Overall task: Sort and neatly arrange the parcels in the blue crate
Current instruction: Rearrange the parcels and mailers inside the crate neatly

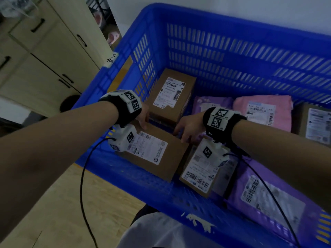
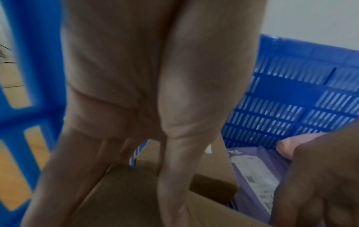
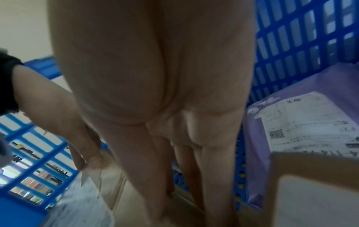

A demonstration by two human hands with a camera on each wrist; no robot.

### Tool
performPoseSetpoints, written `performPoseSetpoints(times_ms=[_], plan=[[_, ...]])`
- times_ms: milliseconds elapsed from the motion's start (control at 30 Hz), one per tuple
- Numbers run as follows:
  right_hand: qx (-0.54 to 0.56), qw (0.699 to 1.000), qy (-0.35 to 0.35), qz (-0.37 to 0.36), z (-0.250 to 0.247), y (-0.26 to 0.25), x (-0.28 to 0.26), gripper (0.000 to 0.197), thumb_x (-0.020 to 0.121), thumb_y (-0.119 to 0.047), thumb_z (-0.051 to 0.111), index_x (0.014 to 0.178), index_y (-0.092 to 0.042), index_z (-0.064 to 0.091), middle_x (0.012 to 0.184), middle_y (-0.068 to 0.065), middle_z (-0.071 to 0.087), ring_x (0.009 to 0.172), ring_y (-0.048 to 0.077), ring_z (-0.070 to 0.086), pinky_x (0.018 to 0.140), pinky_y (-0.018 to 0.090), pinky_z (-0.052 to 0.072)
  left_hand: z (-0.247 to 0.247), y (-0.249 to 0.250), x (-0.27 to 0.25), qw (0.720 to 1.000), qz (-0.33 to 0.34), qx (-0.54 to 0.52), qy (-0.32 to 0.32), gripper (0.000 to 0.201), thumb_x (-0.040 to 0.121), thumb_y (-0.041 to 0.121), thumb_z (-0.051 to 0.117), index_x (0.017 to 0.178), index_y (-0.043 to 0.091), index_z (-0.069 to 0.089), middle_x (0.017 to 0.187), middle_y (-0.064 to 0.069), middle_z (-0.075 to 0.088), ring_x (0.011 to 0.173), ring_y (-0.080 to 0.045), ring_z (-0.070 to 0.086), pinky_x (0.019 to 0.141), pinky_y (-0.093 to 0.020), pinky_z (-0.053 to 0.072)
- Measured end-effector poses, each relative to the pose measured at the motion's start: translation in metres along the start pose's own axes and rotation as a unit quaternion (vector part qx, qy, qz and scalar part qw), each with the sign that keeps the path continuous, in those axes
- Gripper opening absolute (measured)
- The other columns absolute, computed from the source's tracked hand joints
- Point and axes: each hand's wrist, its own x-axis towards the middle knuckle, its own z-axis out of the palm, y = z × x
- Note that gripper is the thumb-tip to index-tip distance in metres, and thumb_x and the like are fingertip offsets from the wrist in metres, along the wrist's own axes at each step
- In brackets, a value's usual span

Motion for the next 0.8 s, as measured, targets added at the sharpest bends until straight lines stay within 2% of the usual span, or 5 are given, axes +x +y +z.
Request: performPoseSetpoints(times_ms=[133,367,467,567,800], plan=[[-0.087,0.996,0.006,0.001,-0.002,-0.004,0.004,0.056,0.095,-0.020,0.055,0.146,-0.012,0.033,0.144,0.008,0.040,0.121,0.026,0.049,0.079,0.028,0.046,0.008,-0.003,0.018,1.000,0.010,-0.001,-0.002,0.050,0.096,0.020,0.051,0.141,0.004,0.038,0.137,-0.018,0.047,0.073,-0.021,0.052,0.027,-0.006,0.033],[0.021,0.997,0.077,-0.002,-0.002,0.012,-0.001,0.044,0.091,-0.005,0.058,0.134,-0.011,0.051,0.129,0.004,0.055,0.109,0.025,0.059,0.084,0.028,0.057,0.015,-0.003,0.032,1.000,0.002,0.007,0.017,0.044,0.097,0.023,0.049,0.137,0.004,0.044,0.130,-0.014,0.052,0.073,-0.015,0.046,0.039,-0.013,0.037],[0.074,0.990,0.121,0.007,-0.010,0.026,-0.019,0.044,0.092,-0.017,0.059,0.135,-0.014,0.051,0.129,0.006,0.058,0.113,0.023,0.059,0.098,0.038,0.050,0.005,0.005,0.030,0.999,0.011,-0.003,0.033,0.026,0.095,0.032,0.053,0.107,0.009,0.054,0.102,-0.007,0.056,0.067,-0.011,0.043,0.049,-0.016,0.030],[0.146,0.978,0.150,0.024,-0.010,0.044,-0.043,0.044,0.092,-0.028,0.060,0.133,-0.014,0.052,0.122,0.004,0.060,0.101,0.017,0.060,0.092,0.032,0.051,-0.011,0.015,0.025,0.995,0.030,-0.065,0.067,0.028,0.093,0.034,0.055,0.081,0.008,0.054,0.079,-0.006,0.052,0.058,-0.013,0.042,0.051,-0.021,0.033],[0.162,0.975,0.076,0.135,0.015,0.075,-0.077,0.055,0.086,-0.031,0.067,0.133,-0.006,0.051,0.122,0.015,0.057,0.094,0.025,0.059,0.081,0.036,0.050,-0.014,0.068,0.013,0.943,0.171,-0.285,-0.011,0.036,0.092,0.021,0.060,0.126,0.010,0.058,0.119,-0.009,0.064,0.105,-0.021,0.061,0.090,-0.031,0.052]])
